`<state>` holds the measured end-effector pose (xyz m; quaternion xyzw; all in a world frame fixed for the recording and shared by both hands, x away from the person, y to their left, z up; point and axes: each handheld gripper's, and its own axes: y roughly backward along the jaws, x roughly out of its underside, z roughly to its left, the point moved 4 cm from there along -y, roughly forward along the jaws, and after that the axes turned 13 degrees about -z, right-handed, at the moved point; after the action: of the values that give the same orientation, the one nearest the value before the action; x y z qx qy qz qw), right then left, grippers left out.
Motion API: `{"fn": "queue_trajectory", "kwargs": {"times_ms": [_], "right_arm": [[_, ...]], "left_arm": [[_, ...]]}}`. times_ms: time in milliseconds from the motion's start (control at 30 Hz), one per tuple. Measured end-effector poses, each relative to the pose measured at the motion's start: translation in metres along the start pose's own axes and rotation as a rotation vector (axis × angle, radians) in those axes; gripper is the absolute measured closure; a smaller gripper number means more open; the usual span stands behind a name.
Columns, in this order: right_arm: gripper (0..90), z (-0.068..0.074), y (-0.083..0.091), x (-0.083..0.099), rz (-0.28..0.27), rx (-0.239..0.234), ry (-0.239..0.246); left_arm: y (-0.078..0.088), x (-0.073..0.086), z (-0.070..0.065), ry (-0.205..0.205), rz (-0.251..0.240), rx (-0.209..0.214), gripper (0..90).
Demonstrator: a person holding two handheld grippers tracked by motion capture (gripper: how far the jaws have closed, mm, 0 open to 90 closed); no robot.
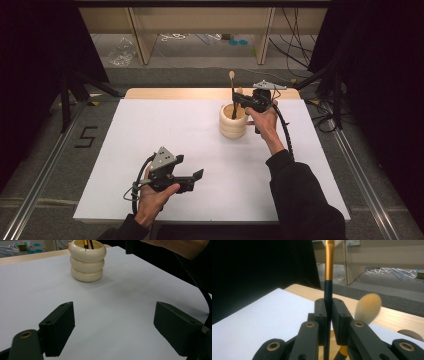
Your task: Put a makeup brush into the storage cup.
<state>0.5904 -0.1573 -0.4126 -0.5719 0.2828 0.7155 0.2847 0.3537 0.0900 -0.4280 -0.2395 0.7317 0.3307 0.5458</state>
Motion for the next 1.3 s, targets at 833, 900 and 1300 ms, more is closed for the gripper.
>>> {"fn": "queue_trajectory", "kwargs": {"times_ms": [833,900,1300], "right_arm": [[82.2,-0.001,-0.002,0.012,0.037,0.008,0.001],[75.4,-0.002,-0.002,0.013,0.048,0.016,0.020],[54.3,-0.001,0.009,0.000,0.044,0.041,-0.020]], "left_arm": [[0.000,0.000,0.000,-0.003,0.002,0.003,16.8],[0.000,0.000,0.000,-0.003,0.002,0.003,16.8],[0.000,0.000,0.000,-0.004,0.002,0.000,16.8]]}}
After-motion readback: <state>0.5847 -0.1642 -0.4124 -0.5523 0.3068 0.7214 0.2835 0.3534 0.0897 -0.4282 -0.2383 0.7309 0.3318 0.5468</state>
